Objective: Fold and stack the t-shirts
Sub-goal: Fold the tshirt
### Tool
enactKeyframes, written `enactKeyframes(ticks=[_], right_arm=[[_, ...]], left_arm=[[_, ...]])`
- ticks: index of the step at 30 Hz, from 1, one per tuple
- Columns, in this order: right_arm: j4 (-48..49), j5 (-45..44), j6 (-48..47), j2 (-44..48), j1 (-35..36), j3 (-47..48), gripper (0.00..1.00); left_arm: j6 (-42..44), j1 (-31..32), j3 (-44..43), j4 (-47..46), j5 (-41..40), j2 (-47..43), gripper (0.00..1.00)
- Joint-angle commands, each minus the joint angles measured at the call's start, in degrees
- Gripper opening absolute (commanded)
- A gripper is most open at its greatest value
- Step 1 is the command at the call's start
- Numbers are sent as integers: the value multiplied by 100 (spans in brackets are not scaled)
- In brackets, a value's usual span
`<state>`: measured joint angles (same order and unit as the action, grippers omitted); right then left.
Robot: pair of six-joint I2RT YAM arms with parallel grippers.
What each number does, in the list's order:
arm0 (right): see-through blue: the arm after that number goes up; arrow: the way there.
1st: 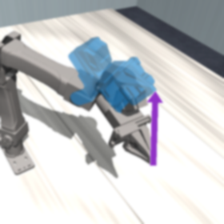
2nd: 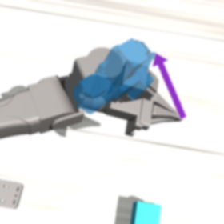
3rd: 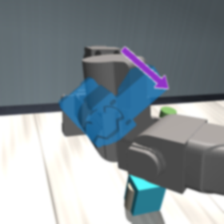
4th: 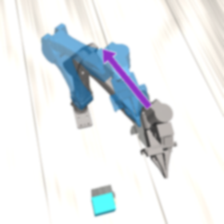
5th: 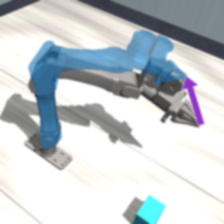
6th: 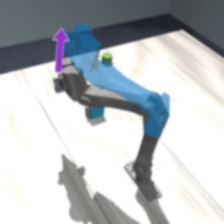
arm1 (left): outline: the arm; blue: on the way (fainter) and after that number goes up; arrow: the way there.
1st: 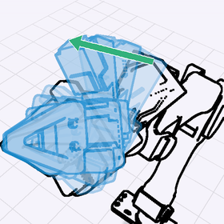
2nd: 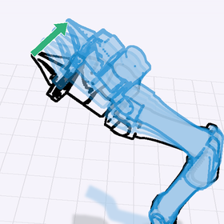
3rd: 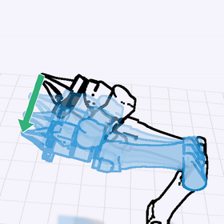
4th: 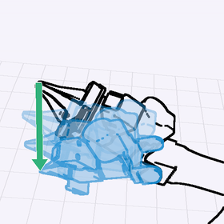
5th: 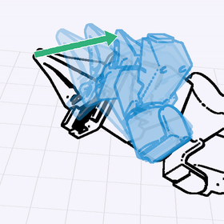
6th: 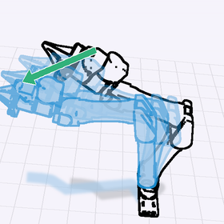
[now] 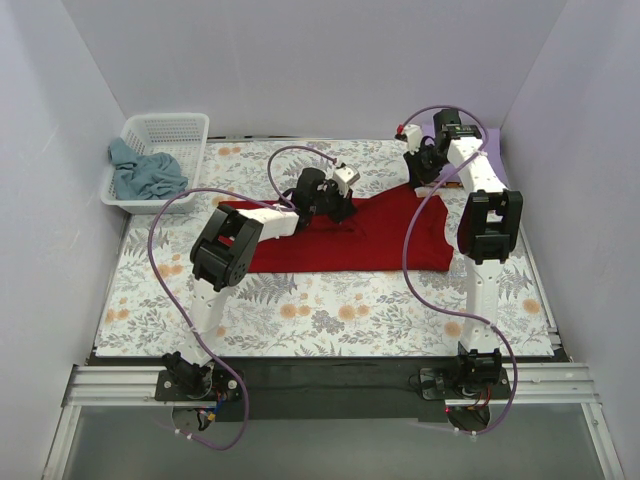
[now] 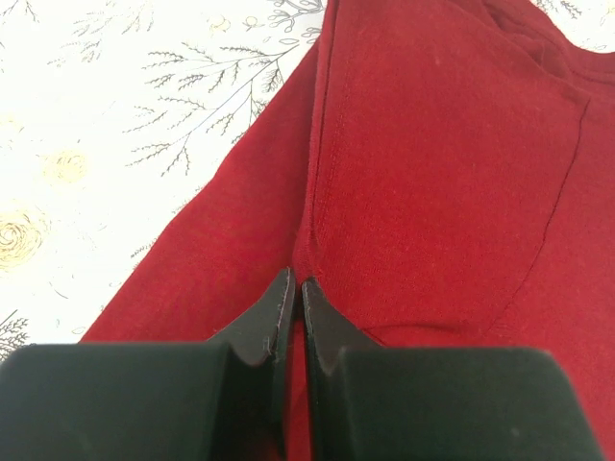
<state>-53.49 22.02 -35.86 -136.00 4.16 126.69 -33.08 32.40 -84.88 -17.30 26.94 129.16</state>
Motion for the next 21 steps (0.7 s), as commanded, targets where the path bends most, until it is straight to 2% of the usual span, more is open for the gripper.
enactKeyframes(ticks=[1, 11, 21], right_arm=[[146, 118, 35, 566, -3, 67, 1], [146, 250, 61, 1225, -3, -242, 1], [155, 83, 61, 690, 6, -40, 1]], left_arm=[[3, -41, -11, -72, 110, -392, 0], [21, -50, 384, -362, 277, -822, 0], [240, -67, 183, -169, 5, -665, 0]])
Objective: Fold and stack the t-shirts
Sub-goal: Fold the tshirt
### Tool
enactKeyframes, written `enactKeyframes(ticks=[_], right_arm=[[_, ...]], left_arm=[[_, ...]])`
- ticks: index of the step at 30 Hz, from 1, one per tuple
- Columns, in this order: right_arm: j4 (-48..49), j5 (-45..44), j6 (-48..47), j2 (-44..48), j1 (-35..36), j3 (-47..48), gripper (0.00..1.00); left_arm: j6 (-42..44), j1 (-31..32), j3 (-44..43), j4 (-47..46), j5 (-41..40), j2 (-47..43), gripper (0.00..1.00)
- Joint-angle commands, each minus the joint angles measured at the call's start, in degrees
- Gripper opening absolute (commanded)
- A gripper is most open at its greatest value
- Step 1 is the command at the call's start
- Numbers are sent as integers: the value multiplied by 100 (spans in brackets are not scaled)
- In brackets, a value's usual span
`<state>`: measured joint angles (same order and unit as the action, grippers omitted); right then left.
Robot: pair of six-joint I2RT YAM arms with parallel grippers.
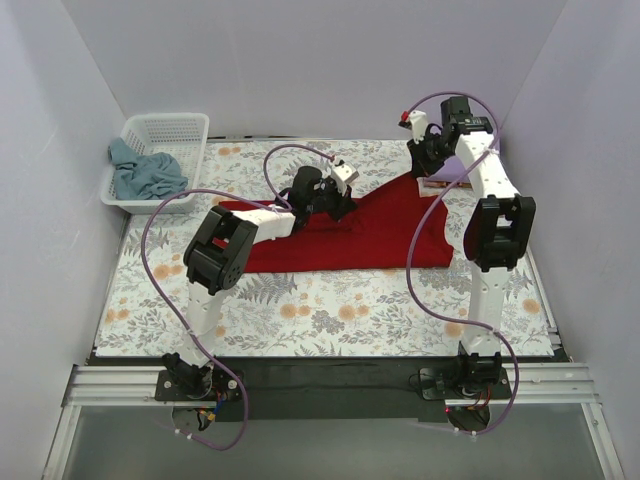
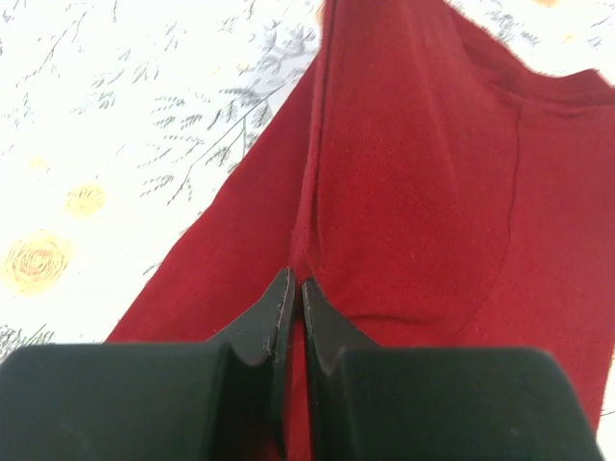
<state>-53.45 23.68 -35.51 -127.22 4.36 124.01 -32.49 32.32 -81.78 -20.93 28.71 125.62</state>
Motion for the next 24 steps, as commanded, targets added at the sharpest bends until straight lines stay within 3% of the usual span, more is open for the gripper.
enactKeyframes(ticks=[1, 12, 17, 24], right_arm=[[159, -83, 35, -250, -14, 264, 1], [212, -118, 96, -646, 30, 247, 1], [212, -48, 184, -313, 91, -183, 1], [195, 356, 816, 303, 214, -1079, 1]], left_arm=[[216, -59, -154, 229, -277, -267, 0], [797, -76, -566, 624, -893, 348, 0], [762, -111, -1155, 1275, -999, 770, 2], [683, -190, -1139, 1442, -533, 736, 5]])
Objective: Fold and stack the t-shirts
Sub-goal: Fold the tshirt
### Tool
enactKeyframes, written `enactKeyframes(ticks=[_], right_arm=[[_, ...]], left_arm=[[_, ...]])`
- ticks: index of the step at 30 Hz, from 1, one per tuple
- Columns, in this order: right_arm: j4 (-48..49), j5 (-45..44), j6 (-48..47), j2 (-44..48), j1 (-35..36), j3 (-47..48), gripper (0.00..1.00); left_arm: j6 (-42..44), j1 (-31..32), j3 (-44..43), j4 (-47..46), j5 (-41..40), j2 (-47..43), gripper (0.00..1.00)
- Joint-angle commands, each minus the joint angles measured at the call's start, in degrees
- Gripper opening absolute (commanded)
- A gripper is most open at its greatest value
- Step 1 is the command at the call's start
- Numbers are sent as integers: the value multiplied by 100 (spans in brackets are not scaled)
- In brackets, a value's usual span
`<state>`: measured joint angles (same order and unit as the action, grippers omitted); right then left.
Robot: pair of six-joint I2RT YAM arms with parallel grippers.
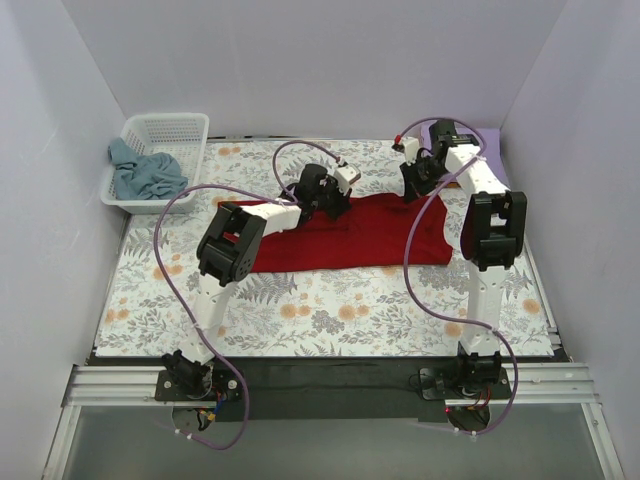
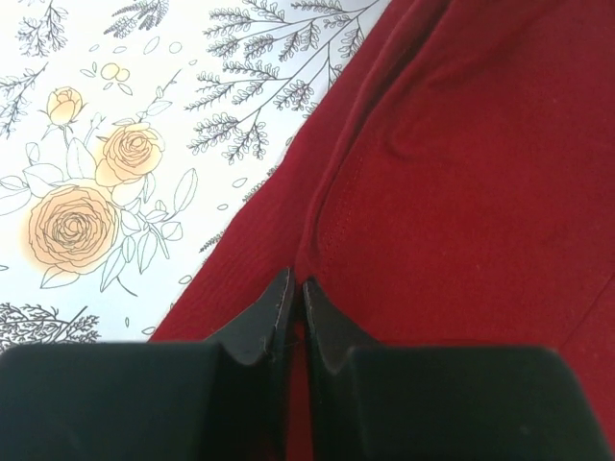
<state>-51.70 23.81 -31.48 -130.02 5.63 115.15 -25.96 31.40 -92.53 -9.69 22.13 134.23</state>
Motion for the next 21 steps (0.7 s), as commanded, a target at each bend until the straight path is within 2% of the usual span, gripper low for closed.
enactKeyframes(ticks=[1, 12, 17, 21], right_arm=[[20, 378, 511, 635, 131, -352, 1], [29, 888, 1109, 1136, 334, -1468, 1], [20, 696, 1022, 1347, 343, -1592, 1], [11, 484, 864, 1479, 325, -1575, 1]], left_arm=[[29, -99, -55, 336, 168, -134, 5], [-6, -134, 112, 328, 257, -301, 9], [142, -178, 885, -322, 493, -985, 9], [450, -178, 1412, -647, 1029, -1486, 8]])
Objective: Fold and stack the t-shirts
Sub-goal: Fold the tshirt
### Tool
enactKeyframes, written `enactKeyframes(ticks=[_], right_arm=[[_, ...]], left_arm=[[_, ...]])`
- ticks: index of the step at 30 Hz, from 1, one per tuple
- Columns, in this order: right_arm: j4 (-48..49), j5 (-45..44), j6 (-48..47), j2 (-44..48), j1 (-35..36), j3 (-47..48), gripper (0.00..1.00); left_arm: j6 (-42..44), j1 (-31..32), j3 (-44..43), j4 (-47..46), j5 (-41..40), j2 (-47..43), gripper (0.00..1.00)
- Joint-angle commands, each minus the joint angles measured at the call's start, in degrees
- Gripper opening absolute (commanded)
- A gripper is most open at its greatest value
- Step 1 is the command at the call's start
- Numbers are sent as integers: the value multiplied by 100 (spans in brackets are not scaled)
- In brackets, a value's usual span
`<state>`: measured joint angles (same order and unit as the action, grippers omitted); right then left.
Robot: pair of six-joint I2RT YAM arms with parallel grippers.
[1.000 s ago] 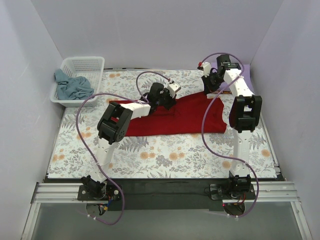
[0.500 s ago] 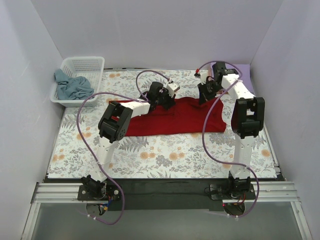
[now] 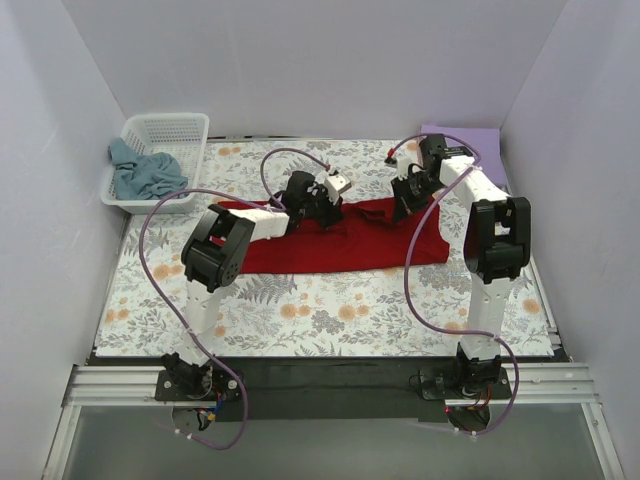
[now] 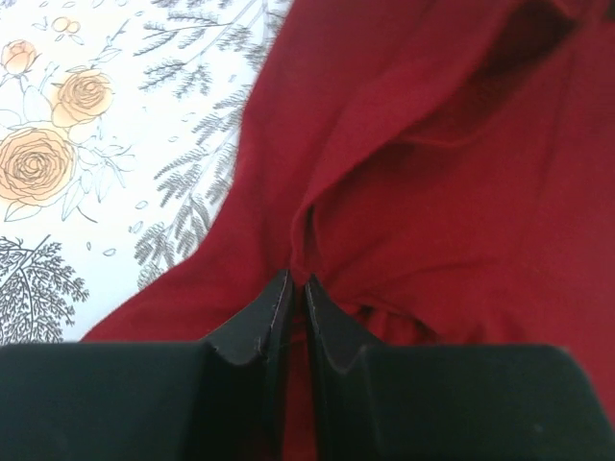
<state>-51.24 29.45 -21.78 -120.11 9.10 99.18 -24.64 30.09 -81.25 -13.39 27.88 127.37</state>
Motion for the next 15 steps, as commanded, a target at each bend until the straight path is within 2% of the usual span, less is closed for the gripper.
enactKeyframes(ticks=[1, 6, 10, 15], right_arm=[[-35, -132, -168, 533, -40, 23, 1], [-87, -221, -361, 630, -40, -47, 1], [-114, -264, -493, 700, -49, -179, 1], [-123, -291, -669, 858, -49, -521, 1]], left_arm=[[476, -47, 407, -348, 586, -906, 9], [960, -47, 575, -437, 561, -995, 11], [1557, -47, 654, -375, 631, -1047, 18], [2120, -38, 865, -305, 877, -1250, 18]])
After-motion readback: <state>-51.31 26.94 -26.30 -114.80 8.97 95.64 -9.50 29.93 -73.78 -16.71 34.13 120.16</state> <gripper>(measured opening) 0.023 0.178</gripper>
